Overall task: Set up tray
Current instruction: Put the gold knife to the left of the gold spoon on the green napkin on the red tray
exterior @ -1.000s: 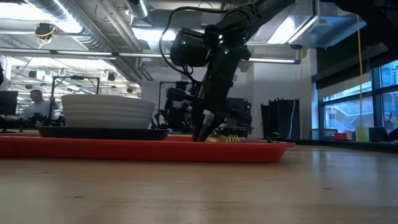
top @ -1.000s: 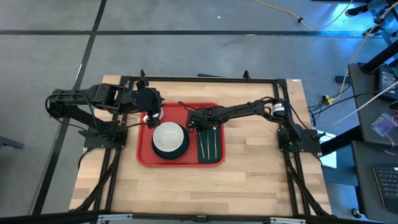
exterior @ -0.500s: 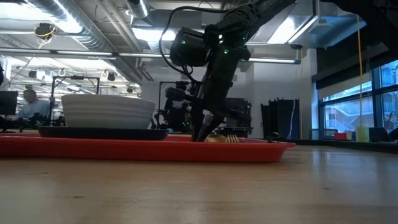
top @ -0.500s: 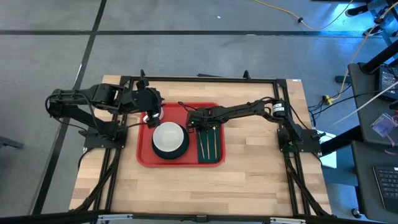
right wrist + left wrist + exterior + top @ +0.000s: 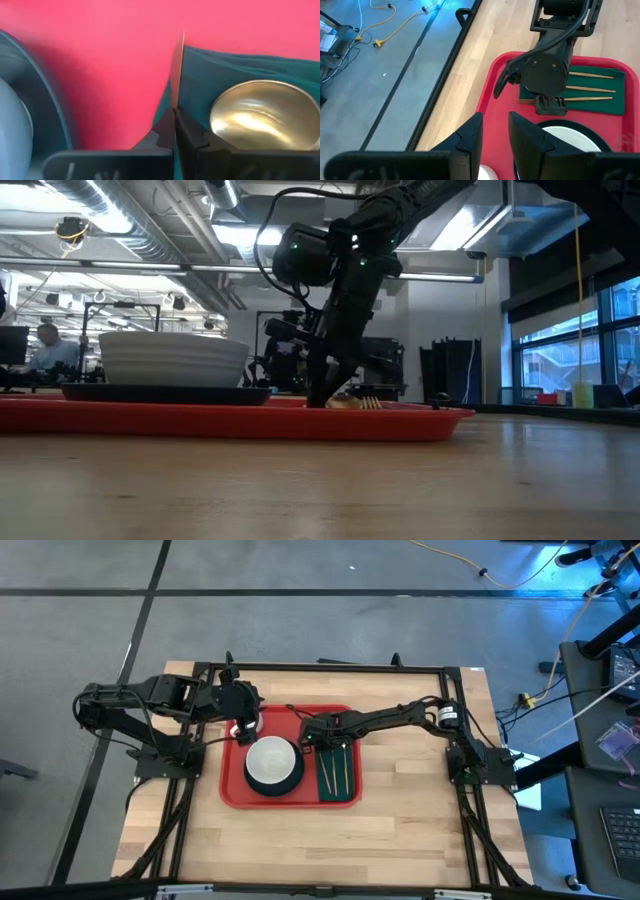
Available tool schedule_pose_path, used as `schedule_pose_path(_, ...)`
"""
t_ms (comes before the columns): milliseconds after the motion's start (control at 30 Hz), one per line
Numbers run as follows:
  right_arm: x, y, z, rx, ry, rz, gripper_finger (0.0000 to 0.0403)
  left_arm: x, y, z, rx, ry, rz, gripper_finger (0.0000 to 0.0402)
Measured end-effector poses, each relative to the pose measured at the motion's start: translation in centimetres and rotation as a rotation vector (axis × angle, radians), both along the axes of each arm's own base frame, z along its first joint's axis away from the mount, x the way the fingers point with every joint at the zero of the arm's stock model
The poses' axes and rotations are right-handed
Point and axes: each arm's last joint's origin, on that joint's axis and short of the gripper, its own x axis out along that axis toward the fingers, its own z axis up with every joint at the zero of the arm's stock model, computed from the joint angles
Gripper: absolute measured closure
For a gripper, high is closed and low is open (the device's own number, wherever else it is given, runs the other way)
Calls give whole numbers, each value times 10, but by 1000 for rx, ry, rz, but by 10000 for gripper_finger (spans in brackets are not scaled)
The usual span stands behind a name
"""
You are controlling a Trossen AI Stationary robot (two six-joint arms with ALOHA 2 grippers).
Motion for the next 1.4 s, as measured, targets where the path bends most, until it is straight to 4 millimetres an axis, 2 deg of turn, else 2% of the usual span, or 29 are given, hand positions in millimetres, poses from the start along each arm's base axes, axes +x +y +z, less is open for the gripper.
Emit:
schedule_pose_path(567,1,2,0,45,-23,-130,396,0,0,0,-2,0,-1,316)
schedule_pose_path(933,1,5,0,79,-49,-263,355,0,0,0,-3,0,-2,315)
schedule_pose_path(1100,2,6,1,78,-53,-266,334,0,0,0,-3,0,-3,315)
schedule_pose_path(1267,8,3,14,3,-83,-254,324,0,0,0,-3,1,-3,316)
schedule_pose_path(1400,13,2,38,-106,-97,-99,324,0,0,0,7,9,-14,316)
